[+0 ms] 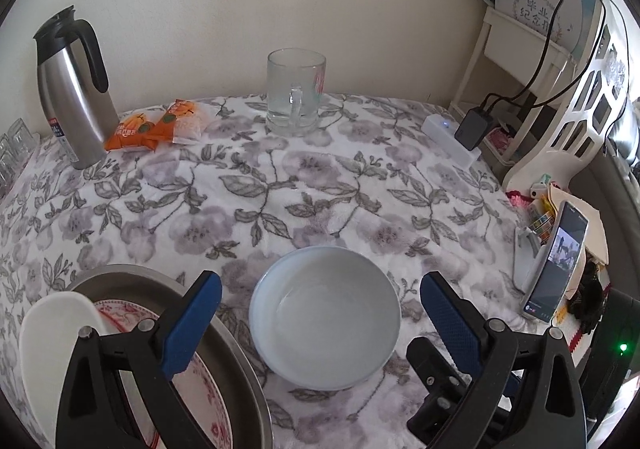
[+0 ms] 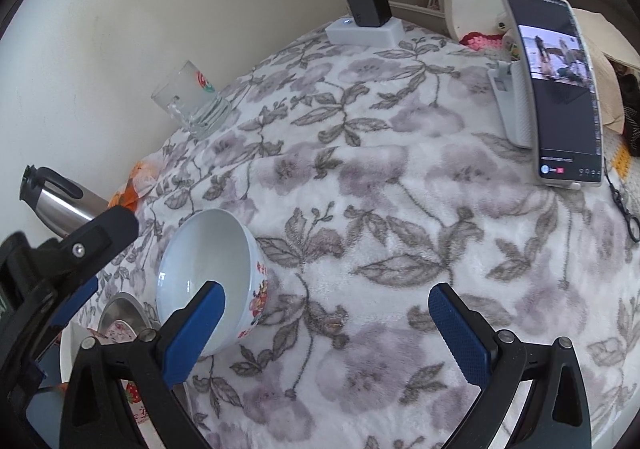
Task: Organize plates and bowls
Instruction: 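Move both grippers to the plain white round bowl, then close both grippers on the rim of the plain white bowl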
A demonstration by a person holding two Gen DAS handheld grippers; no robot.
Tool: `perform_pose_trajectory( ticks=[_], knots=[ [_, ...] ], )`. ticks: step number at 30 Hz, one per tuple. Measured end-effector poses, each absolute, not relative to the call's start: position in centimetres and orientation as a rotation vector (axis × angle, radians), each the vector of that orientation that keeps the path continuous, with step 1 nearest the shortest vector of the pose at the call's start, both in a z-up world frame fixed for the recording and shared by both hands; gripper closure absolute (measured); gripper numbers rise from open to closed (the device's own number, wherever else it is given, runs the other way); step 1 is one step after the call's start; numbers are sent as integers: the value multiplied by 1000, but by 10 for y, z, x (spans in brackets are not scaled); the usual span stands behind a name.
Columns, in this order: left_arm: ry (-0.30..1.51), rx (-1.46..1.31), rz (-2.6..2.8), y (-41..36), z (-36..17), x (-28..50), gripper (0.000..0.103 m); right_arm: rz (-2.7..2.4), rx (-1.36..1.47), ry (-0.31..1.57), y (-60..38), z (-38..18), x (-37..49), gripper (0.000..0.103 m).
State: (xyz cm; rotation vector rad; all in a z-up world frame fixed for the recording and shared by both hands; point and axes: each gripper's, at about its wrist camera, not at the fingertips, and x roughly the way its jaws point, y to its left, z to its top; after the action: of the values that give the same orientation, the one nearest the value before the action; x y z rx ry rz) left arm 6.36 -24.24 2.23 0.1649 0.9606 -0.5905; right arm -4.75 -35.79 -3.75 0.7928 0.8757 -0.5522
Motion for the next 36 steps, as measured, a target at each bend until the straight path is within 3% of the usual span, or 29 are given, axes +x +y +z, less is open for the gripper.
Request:
perform_pose_trajectory(
  ticks=[9, 14, 16, 20, 28, 36],
  knots=[
    [1003, 140, -583, -240, 7, 77, 3, -544, 796, 906, -355, -50, -37, 0],
    [1015, 139, -588, -240, 2, 81, 3, -532, 792, 900, -352, -51, -31, 8],
    [1017, 140, -589, -240, 1, 82, 3, -524, 786, 898, -350, -51, -28, 17],
    [1023, 132, -593, -240, -2, 85, 4, -513, 783, 901, -348, -53, -25, 26],
    [1030, 135, -597, -241, -5, 87, 4, -446, 809, 887, -345, -54, -20, 58],
    [1043, 136, -593, -240, -9, 89, 9, -452, 839, 880, -347, -58, -23, 75]
  ],
)
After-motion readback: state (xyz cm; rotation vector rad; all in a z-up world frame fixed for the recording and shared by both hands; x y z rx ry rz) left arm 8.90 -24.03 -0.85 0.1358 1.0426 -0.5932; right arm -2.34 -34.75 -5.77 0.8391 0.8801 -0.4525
